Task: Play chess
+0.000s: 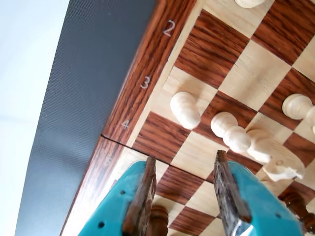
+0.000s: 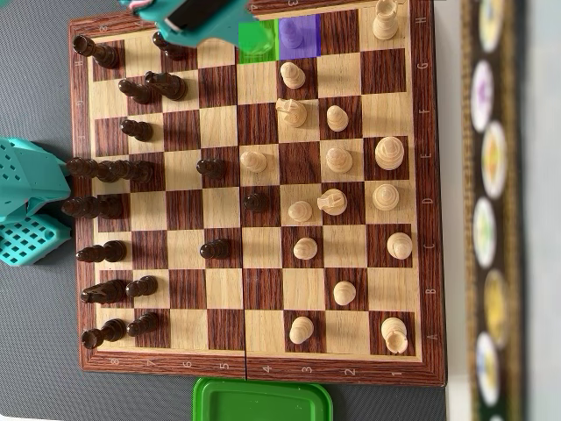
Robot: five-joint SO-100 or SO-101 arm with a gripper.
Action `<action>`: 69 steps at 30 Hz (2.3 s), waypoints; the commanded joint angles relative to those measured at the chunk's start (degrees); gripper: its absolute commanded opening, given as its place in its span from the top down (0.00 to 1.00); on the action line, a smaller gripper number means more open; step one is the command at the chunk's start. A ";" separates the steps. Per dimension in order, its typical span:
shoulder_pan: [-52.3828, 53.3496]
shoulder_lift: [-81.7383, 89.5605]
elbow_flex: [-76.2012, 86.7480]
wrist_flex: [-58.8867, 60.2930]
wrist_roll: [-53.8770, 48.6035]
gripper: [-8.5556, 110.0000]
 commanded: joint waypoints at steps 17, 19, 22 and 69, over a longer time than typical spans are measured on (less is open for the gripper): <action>1.32 -9.93 -10.99 -0.35 -2.37 0.78; 1.58 -11.07 -12.30 0.00 -2.64 0.78; 2.11 -12.04 -13.01 -0.26 -2.64 0.78; 2.64 -12.30 -12.30 0.18 -3.96 0.89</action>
